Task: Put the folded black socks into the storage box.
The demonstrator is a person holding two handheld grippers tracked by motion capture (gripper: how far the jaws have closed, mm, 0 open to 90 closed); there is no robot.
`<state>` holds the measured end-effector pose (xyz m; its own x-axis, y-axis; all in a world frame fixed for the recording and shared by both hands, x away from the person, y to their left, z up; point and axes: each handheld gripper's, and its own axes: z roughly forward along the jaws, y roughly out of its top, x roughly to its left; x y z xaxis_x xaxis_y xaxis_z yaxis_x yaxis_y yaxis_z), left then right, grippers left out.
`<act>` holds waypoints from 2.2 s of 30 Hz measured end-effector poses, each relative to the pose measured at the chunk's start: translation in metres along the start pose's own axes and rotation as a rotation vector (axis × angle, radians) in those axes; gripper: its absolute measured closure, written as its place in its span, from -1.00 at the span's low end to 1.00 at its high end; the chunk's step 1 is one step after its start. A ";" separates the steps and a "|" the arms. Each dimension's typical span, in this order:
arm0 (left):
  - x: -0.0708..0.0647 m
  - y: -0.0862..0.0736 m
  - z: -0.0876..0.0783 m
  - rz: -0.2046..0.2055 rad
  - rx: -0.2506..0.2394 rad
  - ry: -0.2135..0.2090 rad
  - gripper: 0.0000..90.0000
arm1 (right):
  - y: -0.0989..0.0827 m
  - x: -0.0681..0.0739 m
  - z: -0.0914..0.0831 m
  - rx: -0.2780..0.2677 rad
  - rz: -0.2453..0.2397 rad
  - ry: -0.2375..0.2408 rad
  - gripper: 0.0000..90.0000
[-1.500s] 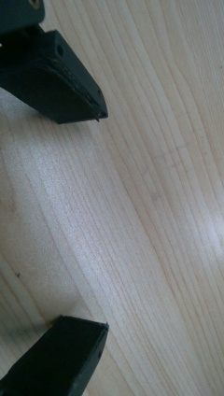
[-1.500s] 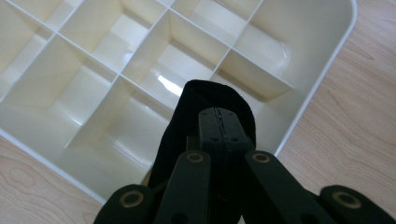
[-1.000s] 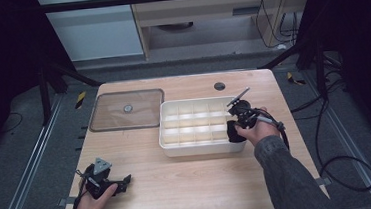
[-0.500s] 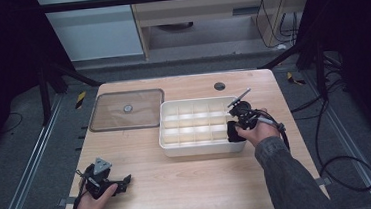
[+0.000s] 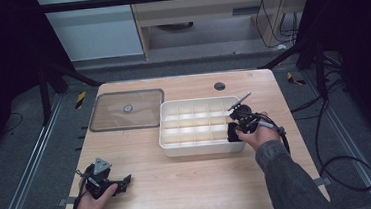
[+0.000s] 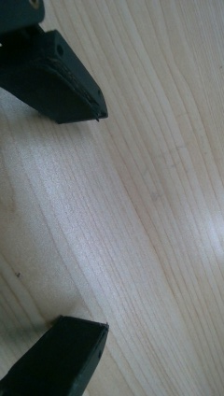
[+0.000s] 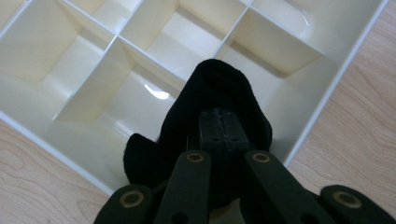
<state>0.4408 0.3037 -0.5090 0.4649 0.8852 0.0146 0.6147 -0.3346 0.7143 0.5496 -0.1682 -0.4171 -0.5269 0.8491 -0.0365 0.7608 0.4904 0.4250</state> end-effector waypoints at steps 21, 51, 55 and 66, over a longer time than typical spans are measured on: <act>0.000 0.000 0.000 0.006 0.003 0.001 -1.00 | -0.009 0.004 0.007 0.024 0.000 0.009 1.00; 0.000 0.000 0.000 0.007 0.006 0.002 -1.00 | -0.012 0.003 0.015 0.053 0.030 0.038 1.00; 0.000 0.000 0.000 0.007 0.006 0.002 -1.00 | -0.012 0.003 0.016 0.054 0.035 0.037 1.00; 0.000 0.000 0.000 0.007 0.006 0.002 -1.00 | -0.012 0.002 0.019 0.055 0.026 0.042 1.00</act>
<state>0.4405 0.3034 -0.5087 0.4677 0.8836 0.0208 0.6154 -0.3424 0.7100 0.5463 -0.1689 -0.4395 -0.5216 0.8531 0.0121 0.7934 0.4798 0.3746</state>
